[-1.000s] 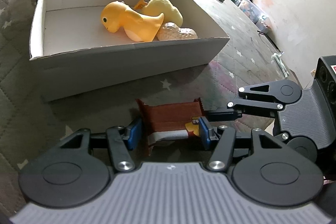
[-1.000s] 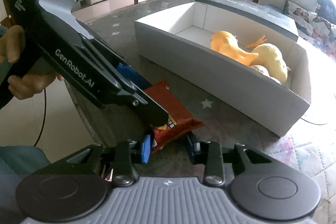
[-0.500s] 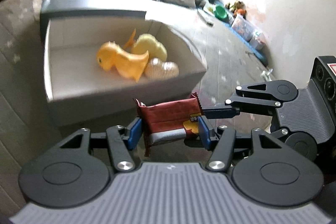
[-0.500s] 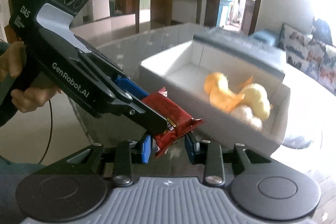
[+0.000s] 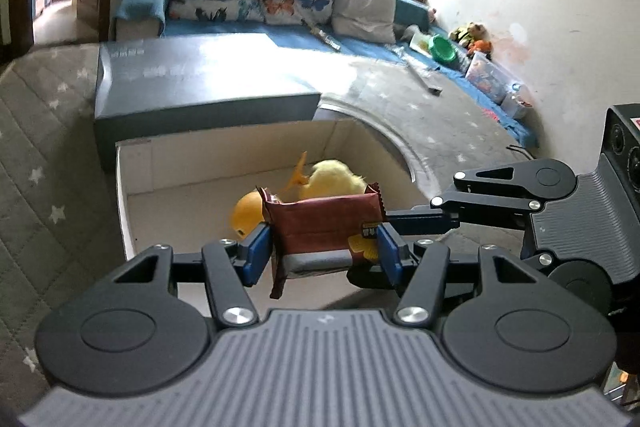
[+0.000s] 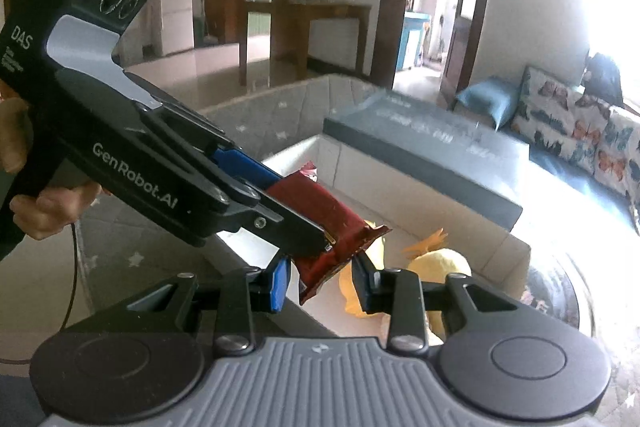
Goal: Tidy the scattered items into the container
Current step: 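Lift the red snack packet with the left gripper and lower it into the white box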
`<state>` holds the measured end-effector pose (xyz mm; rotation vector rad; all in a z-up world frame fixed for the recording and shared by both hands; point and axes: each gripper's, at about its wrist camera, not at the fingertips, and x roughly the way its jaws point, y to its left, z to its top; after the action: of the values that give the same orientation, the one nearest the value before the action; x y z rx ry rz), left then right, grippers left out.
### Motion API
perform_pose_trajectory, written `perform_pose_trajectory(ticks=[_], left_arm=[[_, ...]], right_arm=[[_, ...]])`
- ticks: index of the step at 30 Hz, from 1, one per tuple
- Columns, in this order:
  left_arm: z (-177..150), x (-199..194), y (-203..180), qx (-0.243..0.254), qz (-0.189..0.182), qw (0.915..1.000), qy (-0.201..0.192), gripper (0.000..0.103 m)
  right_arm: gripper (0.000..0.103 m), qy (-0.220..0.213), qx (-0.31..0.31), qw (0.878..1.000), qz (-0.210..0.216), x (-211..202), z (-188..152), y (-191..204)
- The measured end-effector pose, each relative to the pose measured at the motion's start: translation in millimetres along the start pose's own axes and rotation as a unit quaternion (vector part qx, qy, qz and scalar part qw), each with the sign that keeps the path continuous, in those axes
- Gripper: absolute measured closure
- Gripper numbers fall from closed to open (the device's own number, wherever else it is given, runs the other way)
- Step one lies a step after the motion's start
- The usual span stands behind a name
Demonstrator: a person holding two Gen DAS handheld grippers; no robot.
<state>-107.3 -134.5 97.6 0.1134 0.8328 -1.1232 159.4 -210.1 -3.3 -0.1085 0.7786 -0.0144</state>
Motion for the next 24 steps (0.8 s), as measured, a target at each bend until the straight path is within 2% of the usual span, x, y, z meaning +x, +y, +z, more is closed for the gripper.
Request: perform_pose_trajectory(ticks=[7, 13, 24], left_arm=[[-4, 26, 26, -0.036, -0.006, 0.9986, 0.037, 0.045], [-7, 40, 38, -0.052, -0.006, 0.9972, 0.054, 0.045], [-10, 44, 51, -0.08, -0.018, 0.9953, 0.051, 0.045]], right_arm=[[0.07, 0.051, 0.027, 0.998, 0.033, 36, -5, -17], [0.068, 0.082, 0.042, 0.994, 0.051, 57, -7, -23], [0.065, 0.095, 0.043, 0.993, 0.054, 58, -5, -23]])
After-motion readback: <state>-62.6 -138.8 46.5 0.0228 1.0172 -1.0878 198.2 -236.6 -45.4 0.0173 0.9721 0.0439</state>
